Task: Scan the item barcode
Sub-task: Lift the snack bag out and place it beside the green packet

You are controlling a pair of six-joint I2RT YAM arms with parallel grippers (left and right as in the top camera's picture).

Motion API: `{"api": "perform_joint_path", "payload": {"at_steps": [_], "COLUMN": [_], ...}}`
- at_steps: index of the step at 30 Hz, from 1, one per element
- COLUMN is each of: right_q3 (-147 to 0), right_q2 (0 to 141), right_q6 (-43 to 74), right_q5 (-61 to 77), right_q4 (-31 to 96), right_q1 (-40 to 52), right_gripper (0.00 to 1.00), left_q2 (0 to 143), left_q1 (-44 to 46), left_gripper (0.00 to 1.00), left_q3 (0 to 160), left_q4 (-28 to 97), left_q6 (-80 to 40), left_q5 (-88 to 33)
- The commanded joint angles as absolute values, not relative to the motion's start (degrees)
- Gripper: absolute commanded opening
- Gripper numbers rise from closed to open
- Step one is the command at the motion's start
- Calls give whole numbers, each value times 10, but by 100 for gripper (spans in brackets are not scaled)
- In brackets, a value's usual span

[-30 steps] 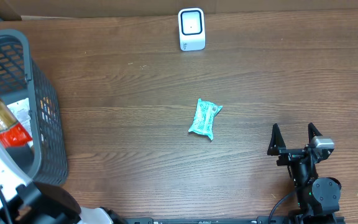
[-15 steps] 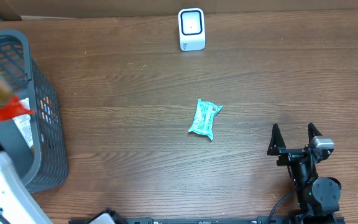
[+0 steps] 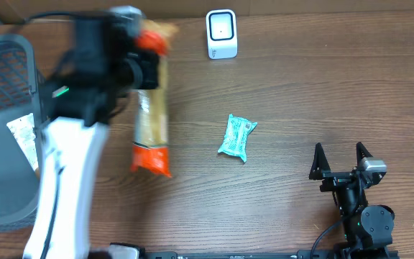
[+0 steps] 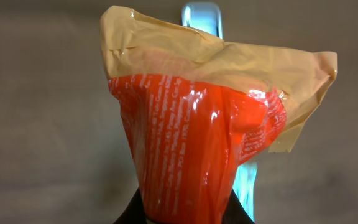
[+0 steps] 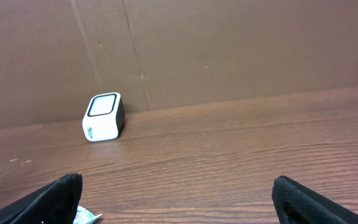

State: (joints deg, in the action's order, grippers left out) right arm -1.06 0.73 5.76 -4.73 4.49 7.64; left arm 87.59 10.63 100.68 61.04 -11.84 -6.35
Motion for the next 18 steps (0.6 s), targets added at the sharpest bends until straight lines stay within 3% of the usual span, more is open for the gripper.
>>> {"api": "perform_joint_path", "payload": {"at_steps": [1, 11, 18], "right_q3": [-4, -4, -4], "right_q2": [2, 2, 2], "right_q6": [55, 55, 55], "right_q5": [-49, -49, -49], "right_q4": [42, 42, 42], "right_q1": [77, 77, 77], "right_gripper": [100, 100, 100], "left_q2": [925, 1059, 1123], "left_q1": [150, 192, 199], "left_gripper": [4, 4, 5], "left_q3": [976, 875, 859], "left_q4": [613, 569, 491], "left_q6": [-145, -205, -228], "left_q5": [-27, -29, -92]}}
